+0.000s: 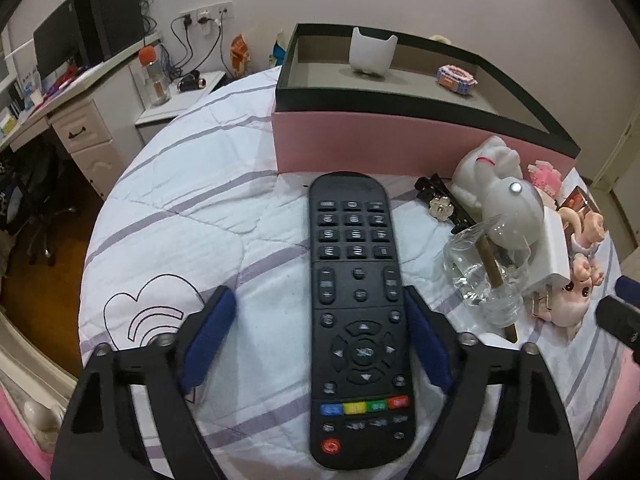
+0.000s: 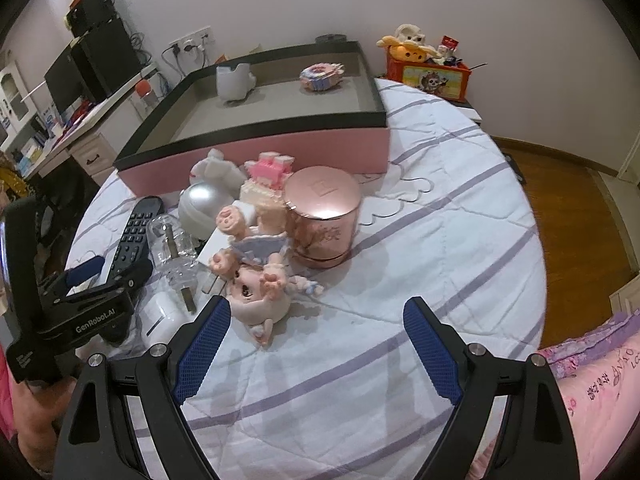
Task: Organize rigid objects
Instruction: 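Grasp the black TV remote with the left gripper while the right grasps the pig doll, then carry the remote and pig doll into the tray and open both grippers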
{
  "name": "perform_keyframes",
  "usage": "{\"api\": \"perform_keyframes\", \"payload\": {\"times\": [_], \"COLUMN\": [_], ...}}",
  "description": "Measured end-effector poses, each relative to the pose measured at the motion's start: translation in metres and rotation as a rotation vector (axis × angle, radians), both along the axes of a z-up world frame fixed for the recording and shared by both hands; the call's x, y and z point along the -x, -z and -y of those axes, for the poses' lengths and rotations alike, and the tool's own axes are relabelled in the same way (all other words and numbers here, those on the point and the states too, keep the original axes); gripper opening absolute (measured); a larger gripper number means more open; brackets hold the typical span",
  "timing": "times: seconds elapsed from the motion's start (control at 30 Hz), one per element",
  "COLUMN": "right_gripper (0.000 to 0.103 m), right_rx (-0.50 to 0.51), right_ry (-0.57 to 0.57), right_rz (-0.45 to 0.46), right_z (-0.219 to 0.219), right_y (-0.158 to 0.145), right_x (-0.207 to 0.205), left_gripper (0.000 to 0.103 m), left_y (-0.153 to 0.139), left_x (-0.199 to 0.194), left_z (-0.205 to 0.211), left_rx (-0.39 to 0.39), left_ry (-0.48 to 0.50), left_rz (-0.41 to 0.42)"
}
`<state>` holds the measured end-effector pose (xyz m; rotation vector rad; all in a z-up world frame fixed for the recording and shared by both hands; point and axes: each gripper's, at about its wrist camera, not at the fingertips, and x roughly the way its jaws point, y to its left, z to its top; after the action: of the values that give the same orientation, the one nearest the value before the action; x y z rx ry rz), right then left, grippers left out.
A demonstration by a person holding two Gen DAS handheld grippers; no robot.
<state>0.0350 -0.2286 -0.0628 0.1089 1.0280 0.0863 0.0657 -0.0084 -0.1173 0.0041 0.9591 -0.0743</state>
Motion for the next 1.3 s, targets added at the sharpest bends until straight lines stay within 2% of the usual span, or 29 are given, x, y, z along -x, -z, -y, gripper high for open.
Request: {"api": "perform_keyframes", "payload": {"times": [0.1, 0.17, 0.27, 0.4, 0.53, 0.57, 0.7, 0.8, 0.83, 1.13, 1.3], "right_gripper": [0.09, 0.09, 0.09, 0.09, 0.089, 0.088, 0.083, 0.063, 0.061, 0.061, 0.061], "right_rx": [-0.003, -0.005, -0.001, -0.007, -0.01, -0.007, 0.012, -0.006, -0.001, -0.049, -0.077], "right_ry": [-0.017, -0.022, -0.018, -0.016, -0.013, -0.012, -0.025, -0.054, -0.056, -0.054, -0.051], "right_rz": [-0.004, -0.008, -0.015, -0.017, -0.015, -0.015, -0.007, 0.006, 0.006, 0.011, 0.019], "right_z": [-0.006, -0.008, -0.01, -0.01, -0.009, -0.01, -0.015, -0.021, -0.022, -0.012, -0.006], "right_y": [0.005, 0.009, 0.015, 0.019, 0.023, 0.025, 0.029, 0.026, 0.025, 0.02, 0.013], "right_x": [-0.002, -0.006, -0.009, -0.012, -0.016, -0.018, -0.022, -0.02, -0.02, -0.008, 0.001], "left_gripper": [0.06, 0.054, 0.055, 0.064, 0.066, 0.063, 0.044, 0.044, 0.044, 0.044, 0.044], "left_y": [-0.002, -0.003, -0.003, -0.001, 0.001, 0.001, -0.001, -0.001, -0.002, -0.006, -0.018], "left_x": [-0.001, -0.002, -0.003, -0.006, -0.01, -0.01, -0.012, -0.013, -0.012, 0.001, 0.012], "left_z": [-0.001, -0.002, -0.004, -0.003, 0.001, 0.0, -0.007, -0.013, -0.015, -0.022, -0.024], "left_rx": [0.002, 0.014, 0.023, 0.021, 0.021, 0.024, 0.058, 0.091, 0.101, 0.139, 0.14], "left_ry": [0.019, 0.027, 0.027, 0.022, 0.032, 0.033, 0.031, 0.034, 0.035, 0.03, 0.032], "left_rz": [0.004, 0.004, 0.005, 0.019, 0.03, 0.032, 0.034, 0.03, 0.029, 0.025, 0.042]}}
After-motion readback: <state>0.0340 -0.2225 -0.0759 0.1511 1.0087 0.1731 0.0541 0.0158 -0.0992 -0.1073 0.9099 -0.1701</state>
